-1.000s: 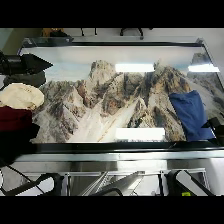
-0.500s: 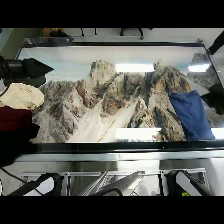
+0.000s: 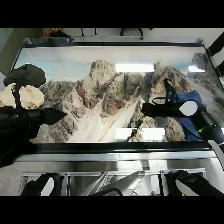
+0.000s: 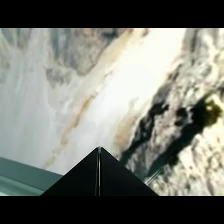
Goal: Fold the shirts.
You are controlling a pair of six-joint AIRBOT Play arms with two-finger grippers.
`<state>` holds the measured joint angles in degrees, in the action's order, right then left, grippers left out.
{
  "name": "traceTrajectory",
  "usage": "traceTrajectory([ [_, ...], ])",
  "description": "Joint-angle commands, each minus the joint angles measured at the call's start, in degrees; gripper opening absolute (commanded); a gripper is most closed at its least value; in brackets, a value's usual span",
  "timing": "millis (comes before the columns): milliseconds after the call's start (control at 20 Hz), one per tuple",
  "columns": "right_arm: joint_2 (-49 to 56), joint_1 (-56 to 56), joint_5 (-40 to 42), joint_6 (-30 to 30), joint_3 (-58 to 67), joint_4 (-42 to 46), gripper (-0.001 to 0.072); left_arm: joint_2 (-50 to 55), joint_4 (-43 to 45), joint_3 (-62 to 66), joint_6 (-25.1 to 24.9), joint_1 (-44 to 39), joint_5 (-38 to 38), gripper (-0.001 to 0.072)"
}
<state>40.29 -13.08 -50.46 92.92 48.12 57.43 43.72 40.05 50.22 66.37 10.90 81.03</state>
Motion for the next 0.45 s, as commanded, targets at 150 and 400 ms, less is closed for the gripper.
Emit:
traceTrajectory([
  [150,0.39,-4.22,-2.47,0.24,-1.25,0.24,0.0022,-9.09,2.43,-8.39,0.33,-0.02,-0.17,0.0018],
  [400,0.39,-4.22,-2.49,0.24,-1.25,0.24,0.0022,-9.49,2.40,-9.94,0.31,-0.02,-0.04,0.0018],
])
